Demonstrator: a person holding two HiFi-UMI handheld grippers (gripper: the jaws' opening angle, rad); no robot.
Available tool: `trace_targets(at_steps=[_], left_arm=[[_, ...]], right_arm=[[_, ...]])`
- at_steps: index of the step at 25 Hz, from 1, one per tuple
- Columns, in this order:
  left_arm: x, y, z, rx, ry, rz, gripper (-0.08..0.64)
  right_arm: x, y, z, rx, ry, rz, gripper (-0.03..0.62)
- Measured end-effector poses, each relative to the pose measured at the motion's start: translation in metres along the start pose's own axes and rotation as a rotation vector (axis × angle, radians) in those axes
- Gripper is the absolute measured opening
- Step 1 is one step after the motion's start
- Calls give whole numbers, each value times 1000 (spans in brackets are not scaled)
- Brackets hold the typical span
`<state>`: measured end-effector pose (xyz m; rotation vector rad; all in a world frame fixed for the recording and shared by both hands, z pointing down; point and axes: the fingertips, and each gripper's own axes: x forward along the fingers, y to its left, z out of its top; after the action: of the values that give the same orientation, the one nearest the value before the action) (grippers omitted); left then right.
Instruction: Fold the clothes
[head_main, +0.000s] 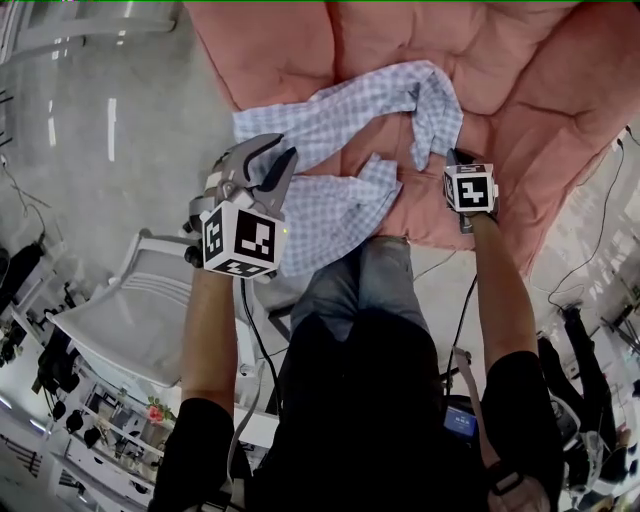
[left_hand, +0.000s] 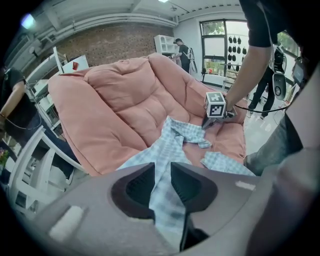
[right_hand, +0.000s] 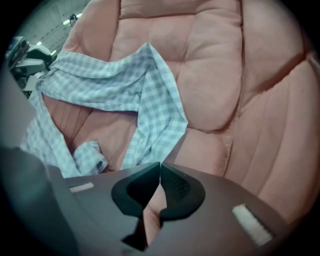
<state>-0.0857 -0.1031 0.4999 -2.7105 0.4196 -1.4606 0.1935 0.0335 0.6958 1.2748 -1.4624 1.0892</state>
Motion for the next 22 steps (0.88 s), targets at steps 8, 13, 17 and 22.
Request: trace_targets(at_steps=[8, 13, 17, 22], left_arm=[[-16, -32, 3, 20, -4, -81, 107], [-9, -69, 24, 71, -9, -123, 107], [21, -118, 55, 52, -23, -174, 107], [64, -169, 100, -28, -36, -185, 109]], right_arm=[[-88, -40, 25, -184, -1, -130, 11], [-127, -76, 47, -262, -3, -130, 11], [-146, -82, 56, -323, -4, -65, 11], [-162, -77, 65, -387, -32, 45, 11]])
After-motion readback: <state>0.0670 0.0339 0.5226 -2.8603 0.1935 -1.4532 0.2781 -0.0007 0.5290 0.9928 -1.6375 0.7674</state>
